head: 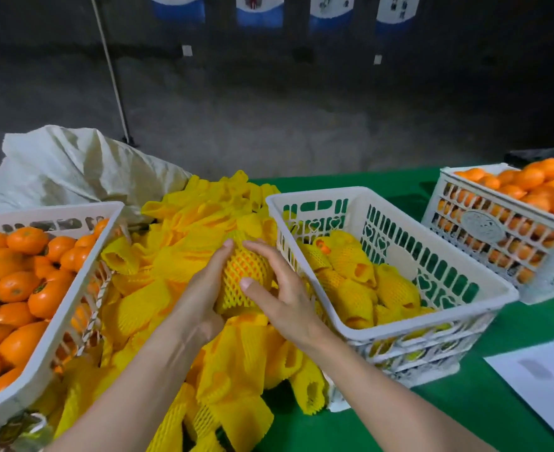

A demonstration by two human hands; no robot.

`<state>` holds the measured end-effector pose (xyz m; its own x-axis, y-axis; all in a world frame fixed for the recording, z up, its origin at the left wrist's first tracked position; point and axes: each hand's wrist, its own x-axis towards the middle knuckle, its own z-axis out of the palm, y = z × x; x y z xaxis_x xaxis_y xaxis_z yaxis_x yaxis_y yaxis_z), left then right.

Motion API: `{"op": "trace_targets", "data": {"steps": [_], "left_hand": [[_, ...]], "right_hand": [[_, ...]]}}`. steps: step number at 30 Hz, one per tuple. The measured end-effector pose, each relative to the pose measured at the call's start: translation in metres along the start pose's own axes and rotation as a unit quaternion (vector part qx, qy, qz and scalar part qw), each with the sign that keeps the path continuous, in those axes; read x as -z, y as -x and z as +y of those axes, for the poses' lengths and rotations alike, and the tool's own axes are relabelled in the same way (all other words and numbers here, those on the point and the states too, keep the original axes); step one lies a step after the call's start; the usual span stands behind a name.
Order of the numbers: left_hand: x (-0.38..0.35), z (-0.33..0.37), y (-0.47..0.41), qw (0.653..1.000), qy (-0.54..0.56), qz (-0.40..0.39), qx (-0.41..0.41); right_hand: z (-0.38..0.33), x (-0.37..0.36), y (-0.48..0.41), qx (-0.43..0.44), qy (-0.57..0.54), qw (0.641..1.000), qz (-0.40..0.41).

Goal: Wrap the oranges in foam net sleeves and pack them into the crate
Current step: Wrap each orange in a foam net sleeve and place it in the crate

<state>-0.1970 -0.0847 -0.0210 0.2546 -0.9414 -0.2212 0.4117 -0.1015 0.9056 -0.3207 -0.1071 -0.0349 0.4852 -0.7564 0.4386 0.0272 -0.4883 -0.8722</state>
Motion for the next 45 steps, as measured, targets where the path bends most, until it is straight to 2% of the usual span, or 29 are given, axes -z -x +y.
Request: {"op": "trace_targets", "data": {"steps": [2,5,7,9,13,15,18,20,21,22,24,26,29,33,35,37,38,39,42,43,45], "left_hand": [[-0.012,-0.006,-0.001,0.999,-0.014,0.001,-0.029],[-0.036,-0.009,0.000,0.997,-0.021,-0.043,-0.063],[-0.054,-0.011,-0.002,0.993,-0.073,-0.048,-0.084],[-0.071,-0.019,-0.007,0.981,-0.142,-0.014,-0.131],[-0.097,-0.043,-0.026,0.941,-0.227,0.054,-0.243],[-0.113,-0.055,-0.041,0.899,-0.329,0.056,-0.284],[-0.133,-0.073,-0.061,0.812,-0.507,-0.021,-0.289],[-0.137,-0.083,-0.069,0.735,-0.630,-0.050,-0.247],[-0.136,-0.087,-0.071,0.706,-0.666,-0.050,-0.236],[-0.134,-0.088,-0.072,0.699,-0.675,-0.047,-0.233],[-0.132,-0.089,-0.071,0.706,-0.665,-0.049,-0.240],[-0.131,-0.089,-0.070,0.700,-0.667,-0.056,-0.248],[-0.130,-0.090,-0.071,0.692,-0.673,-0.053,-0.254],[-0.128,-0.092,-0.072,0.708,-0.651,-0.052,-0.268],[-0.127,-0.093,-0.072,0.733,-0.617,-0.050,-0.282],[-0.124,-0.092,-0.070,0.783,-0.546,-0.032,-0.297],[-0.122,-0.090,-0.068,0.811,-0.502,-0.014,-0.300],[-0.119,-0.085,-0.066,0.840,-0.456,0.007,-0.295],[-0.094,-0.062,-0.059,0.924,-0.311,0.044,-0.220],[-0.079,-0.051,-0.058,0.941,-0.284,0.038,-0.179],[-0.044,-0.033,-0.052,0.951,-0.289,0.024,-0.109]], "right_hand": [[0.001,0.007,0.001,-0.007,0.010,1.000,-0.006],[0.002,0.026,-0.003,-0.001,0.022,0.998,0.054],[0.006,0.045,-0.008,-0.004,-0.008,0.997,0.079],[0.011,0.066,-0.011,-0.005,-0.015,0.995,0.103],[0.028,0.102,-0.013,-0.009,0.039,0.988,0.147],[0.039,0.125,-0.016,-0.037,0.044,0.983,0.177],[0.055,0.161,-0.026,-0.106,0.100,0.969,0.200],[0.068,0.187,-0.035,-0.176,0.199,0.950,0.161],[0.073,0.198,-0.040,-0.216,0.263,0.933,0.117],[0.078,0.208,-0.043,-0.252,0.334,0.906,0.057],[0.088,0.217,-0.048,-0.306,0.457,0.832,-0.067],[0.097,0.214,-0.048,-0.336,0.513,0.778,-0.135],[0.113,0.207,-0.046,-0.362,0.512,0.761,-0.169],[0.119,0.207,-0.042,-0.399,0.493,0.740,-0.222],[0.115,0.205,-0.040,-0.390,0.535,0.720,-0.207],[0.108,0.198,-0.040,-0.355,0.589,0.706,-0.170],[0.102,0.194,-0.040,-0.329,0.599,0.716,-0.143],[0.095,0.189,-0.040,-0.293,0.593,0.742,-0.107],[0.069,0.166,-0.038,-0.139,0.476,0.867,0.043],[0.058,0.154,-0.038,-0.091,0.427,0.897,0.075],[0.034,0.124,-0.038,-0.005,0.357,0.930,0.087]]}}
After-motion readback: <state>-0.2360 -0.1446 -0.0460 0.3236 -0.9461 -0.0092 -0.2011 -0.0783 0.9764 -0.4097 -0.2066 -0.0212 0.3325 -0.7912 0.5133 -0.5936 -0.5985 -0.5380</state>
